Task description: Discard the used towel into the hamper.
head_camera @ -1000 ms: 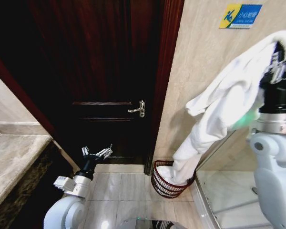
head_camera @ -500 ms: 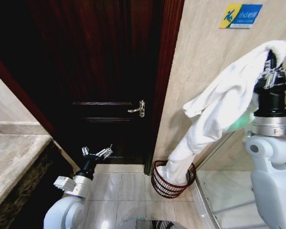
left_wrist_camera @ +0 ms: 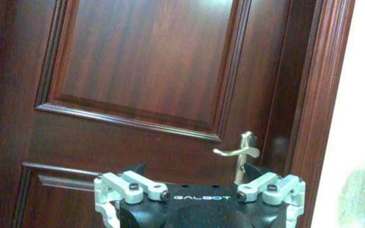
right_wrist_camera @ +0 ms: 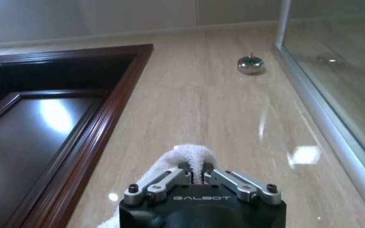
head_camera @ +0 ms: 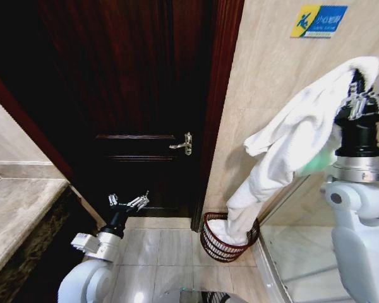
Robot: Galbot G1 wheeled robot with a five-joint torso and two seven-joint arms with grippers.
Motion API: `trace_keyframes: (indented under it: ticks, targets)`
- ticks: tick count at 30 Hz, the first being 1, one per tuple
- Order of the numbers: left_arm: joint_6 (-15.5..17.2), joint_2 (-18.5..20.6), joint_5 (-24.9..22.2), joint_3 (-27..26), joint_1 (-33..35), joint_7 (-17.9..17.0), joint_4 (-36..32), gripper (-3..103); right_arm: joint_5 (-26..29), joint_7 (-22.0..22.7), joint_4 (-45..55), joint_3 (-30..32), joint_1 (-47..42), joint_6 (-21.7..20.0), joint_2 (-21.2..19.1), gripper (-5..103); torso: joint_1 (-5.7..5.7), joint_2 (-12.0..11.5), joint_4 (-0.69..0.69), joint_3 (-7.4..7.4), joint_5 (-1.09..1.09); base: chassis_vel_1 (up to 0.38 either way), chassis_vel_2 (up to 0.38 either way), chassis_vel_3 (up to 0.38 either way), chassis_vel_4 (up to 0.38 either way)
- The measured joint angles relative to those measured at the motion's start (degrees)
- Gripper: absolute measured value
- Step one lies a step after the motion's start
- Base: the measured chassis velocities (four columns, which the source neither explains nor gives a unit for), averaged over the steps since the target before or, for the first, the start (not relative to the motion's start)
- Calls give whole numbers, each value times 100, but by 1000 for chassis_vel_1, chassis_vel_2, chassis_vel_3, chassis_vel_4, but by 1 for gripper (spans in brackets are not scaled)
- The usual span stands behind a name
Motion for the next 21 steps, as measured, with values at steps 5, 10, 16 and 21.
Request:
trace_keyframes:
  ticks: [5,10,16,21]
  targets:
    - [0,0,0,0,0,0,0,100,-39,-50,-18,27,-116,58,60,5,0,0,0,0,1,0,0,0,0]
    - [0,0,0,0,0,0,0,100,-154,-76,-63,30,-182,124,107,5,0,0,0,0,0,0,0,0,0]
    - [0,0,0,0,0,0,0,100,-200,-115,-81,31,-298,182,202,5,0,0,0,0,0,0,0,0,0]
    - [0,0,0,0,0,0,0,100,-260,-213,-161,19,-427,284,289,5,0,0,0,0,1,0,0,0,0]
